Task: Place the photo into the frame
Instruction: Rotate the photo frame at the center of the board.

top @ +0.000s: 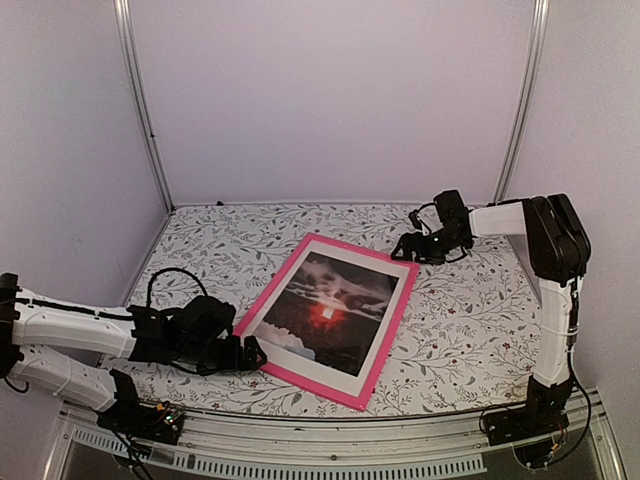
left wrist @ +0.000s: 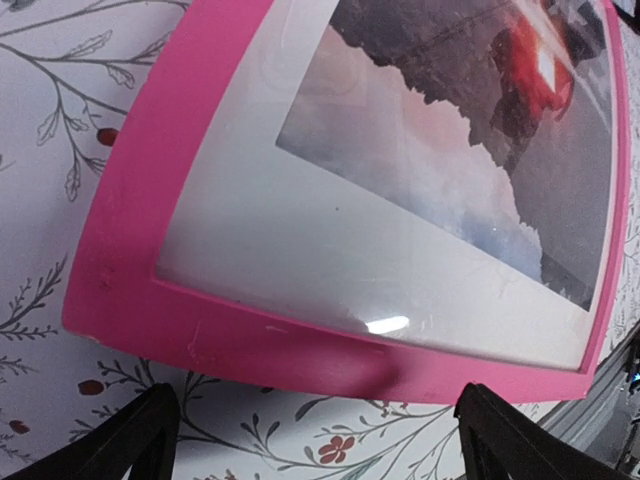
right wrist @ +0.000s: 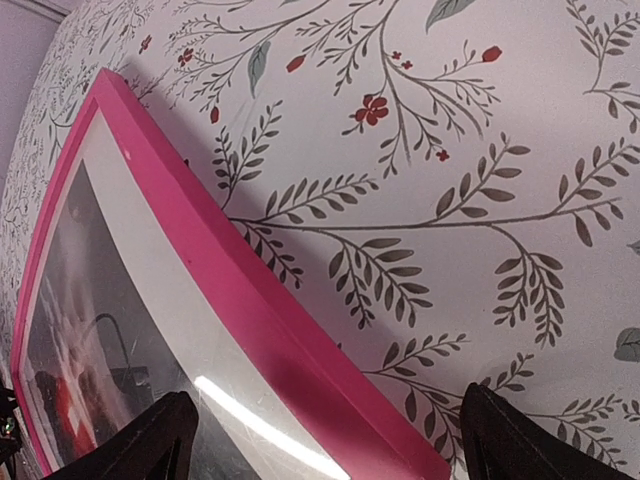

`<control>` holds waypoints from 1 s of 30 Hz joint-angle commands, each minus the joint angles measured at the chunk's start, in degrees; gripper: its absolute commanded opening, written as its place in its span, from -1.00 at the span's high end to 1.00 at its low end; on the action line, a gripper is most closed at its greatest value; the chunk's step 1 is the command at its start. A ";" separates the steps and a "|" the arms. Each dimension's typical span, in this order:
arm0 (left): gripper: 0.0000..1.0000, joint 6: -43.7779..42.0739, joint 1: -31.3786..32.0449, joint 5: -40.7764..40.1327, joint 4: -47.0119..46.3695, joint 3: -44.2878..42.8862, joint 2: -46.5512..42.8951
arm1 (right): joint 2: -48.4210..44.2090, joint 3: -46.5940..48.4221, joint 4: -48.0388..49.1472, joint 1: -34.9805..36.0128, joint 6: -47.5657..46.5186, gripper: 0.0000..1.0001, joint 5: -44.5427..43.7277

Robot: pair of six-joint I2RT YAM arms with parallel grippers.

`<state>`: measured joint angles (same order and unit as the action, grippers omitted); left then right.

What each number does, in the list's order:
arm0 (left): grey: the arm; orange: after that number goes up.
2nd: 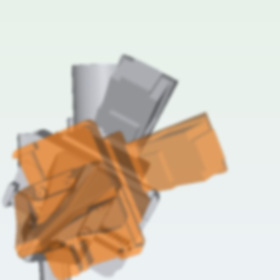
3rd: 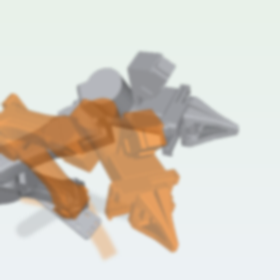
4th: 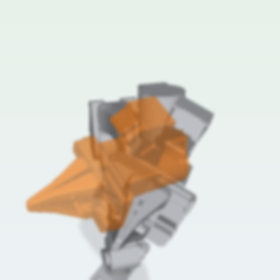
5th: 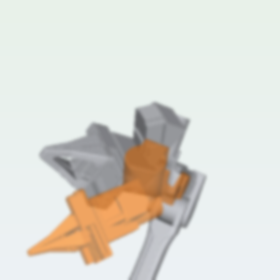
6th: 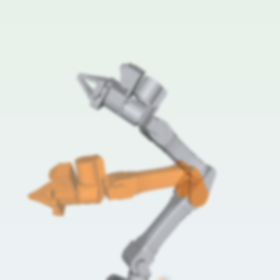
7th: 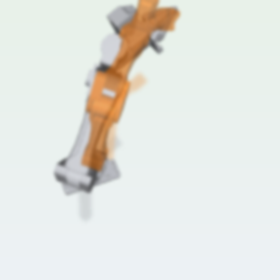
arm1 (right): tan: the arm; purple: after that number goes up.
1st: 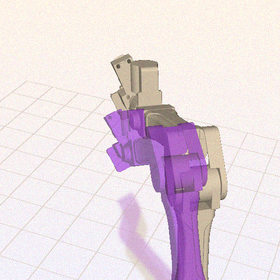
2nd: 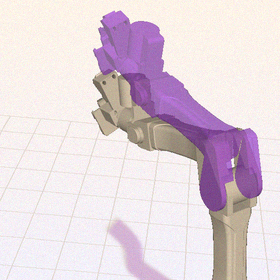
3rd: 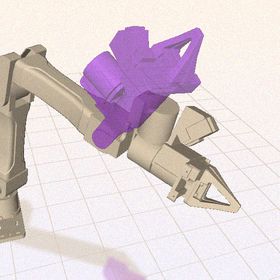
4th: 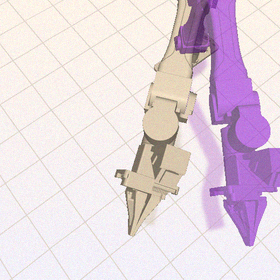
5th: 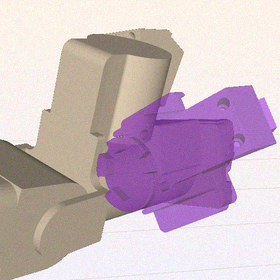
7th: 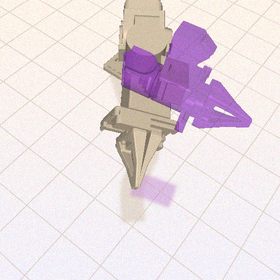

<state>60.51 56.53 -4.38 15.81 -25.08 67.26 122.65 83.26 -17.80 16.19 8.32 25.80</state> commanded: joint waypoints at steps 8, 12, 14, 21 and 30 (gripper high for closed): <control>-0.99 -7.96 -4.01 -1.30 -10.49 -5.16 12.94 | -8.82 -13.64 2.86 0.47 2.21 -0.89 2.08; -0.99 -12.95 -9.76 1.37 -14.15 -7.51 16.32 | -12.11 -18.97 3.71 0.43 2.58 -0.87 1.82; -0.99 -15.50 -13.37 3.68 -17.30 -8.66 18.80 | -14.00 -22.06 4.22 0.48 2.94 -0.87 1.38; -0.99 -26.32 -22.56 9.36 -18.90 -23.10 34.78 | -23.76 -34.65 8.22 2.72 6.81 -0.86 1.42; -0.99 -32.09 -29.92 8.80 -13.71 -47.04 51.45 | -33.59 -47.74 14.34 20.01 15.69 -0.86 0.40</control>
<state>32.25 26.35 -3.18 0.82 -65.23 113.99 90.43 40.40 -6.00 25.39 17.78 17.08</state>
